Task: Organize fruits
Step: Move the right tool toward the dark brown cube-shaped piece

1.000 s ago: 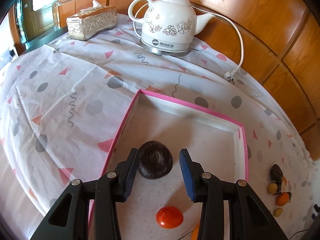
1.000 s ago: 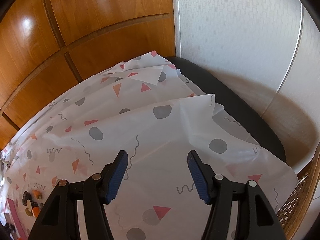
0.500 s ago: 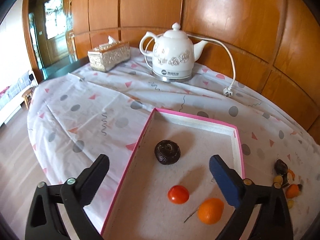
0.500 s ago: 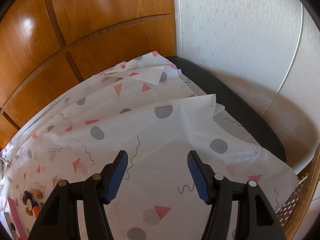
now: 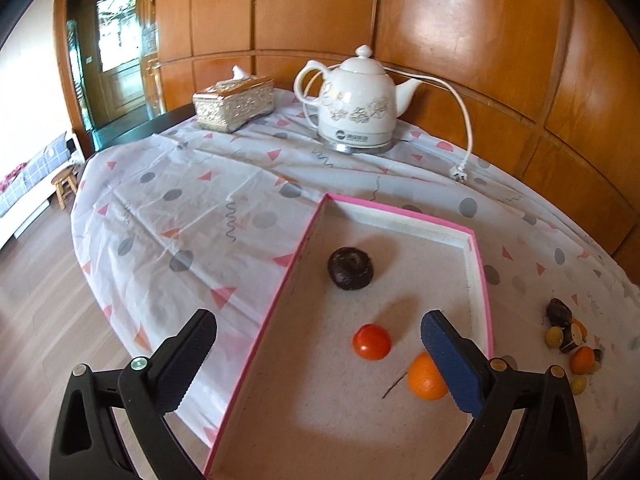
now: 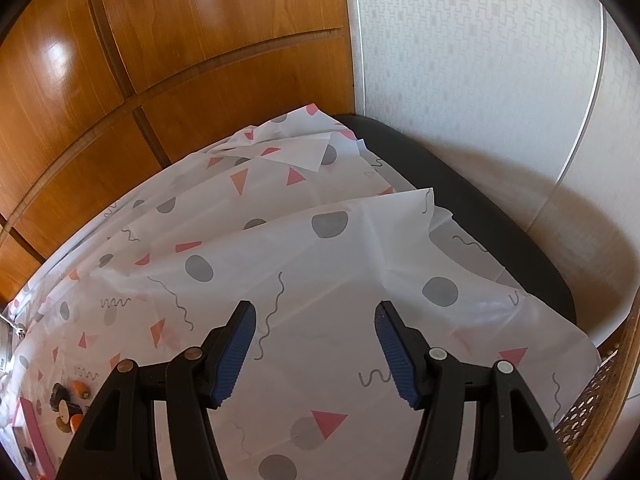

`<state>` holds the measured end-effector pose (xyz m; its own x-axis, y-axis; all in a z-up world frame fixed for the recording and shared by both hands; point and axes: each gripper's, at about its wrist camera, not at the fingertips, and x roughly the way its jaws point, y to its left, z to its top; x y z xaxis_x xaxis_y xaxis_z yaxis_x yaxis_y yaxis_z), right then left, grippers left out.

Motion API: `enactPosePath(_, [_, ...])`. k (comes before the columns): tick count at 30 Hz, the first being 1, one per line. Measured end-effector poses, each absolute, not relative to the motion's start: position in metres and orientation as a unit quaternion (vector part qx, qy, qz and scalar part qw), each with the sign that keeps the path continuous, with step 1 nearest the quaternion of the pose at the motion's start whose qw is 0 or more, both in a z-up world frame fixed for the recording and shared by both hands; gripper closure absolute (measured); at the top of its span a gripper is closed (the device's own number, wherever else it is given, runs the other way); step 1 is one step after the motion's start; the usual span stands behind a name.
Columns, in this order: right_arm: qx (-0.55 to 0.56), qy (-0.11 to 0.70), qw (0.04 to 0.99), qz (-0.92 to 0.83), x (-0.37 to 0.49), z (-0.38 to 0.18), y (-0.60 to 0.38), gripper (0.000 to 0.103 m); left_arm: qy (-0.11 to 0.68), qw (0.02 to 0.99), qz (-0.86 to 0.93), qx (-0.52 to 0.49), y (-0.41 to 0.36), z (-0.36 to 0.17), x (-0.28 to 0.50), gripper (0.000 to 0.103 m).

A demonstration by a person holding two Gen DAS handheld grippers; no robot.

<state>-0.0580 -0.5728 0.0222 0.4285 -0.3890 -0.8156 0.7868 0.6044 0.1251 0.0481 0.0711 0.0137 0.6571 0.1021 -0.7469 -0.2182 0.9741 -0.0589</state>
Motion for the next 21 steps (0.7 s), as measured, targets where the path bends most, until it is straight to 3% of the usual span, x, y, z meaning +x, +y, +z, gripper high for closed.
enactPosePath(11, [0.246,0.407,0.824,-0.308,-0.043,0.019,-0.557,0.04,0.346,0.925,0.154,-0.034,0.086,0.02,0.026,0.0])
enactPosePath(21, [0.223,0.444,0.842,-0.21,-0.019,0.01,-0.53,0.04,0.394,0.911,0.09,-0.088,0.089,0.007,0.036,0.0])
